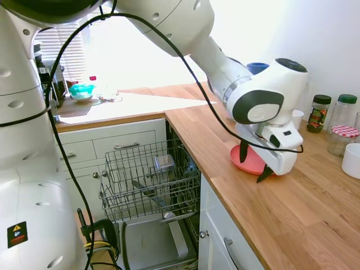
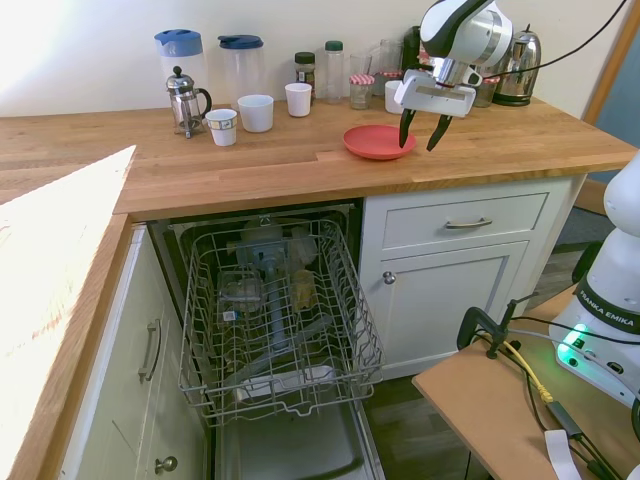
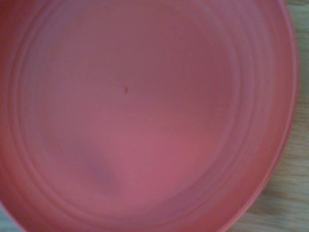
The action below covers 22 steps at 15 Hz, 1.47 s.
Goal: Put the plate in the dishwasher
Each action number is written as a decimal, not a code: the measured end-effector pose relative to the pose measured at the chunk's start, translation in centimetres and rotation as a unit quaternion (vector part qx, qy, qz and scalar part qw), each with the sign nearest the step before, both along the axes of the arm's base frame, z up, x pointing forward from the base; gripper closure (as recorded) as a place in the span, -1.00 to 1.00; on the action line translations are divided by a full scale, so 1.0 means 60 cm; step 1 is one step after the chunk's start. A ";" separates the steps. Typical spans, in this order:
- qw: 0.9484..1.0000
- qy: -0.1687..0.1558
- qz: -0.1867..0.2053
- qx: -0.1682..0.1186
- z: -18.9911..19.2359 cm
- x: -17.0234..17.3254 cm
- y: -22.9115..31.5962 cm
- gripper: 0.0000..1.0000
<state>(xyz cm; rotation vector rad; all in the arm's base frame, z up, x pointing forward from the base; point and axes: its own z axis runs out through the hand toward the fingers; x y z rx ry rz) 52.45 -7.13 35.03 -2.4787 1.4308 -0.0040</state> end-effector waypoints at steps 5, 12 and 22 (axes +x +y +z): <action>0.999 -0.019 -0.026 0.036 -0.014 0.034 -0.027 -1.00; 0.998 -0.028 -0.034 0.044 -0.003 0.069 -0.040 1.00; 0.998 -0.017 -0.036 0.050 -0.038 0.096 -0.036 1.00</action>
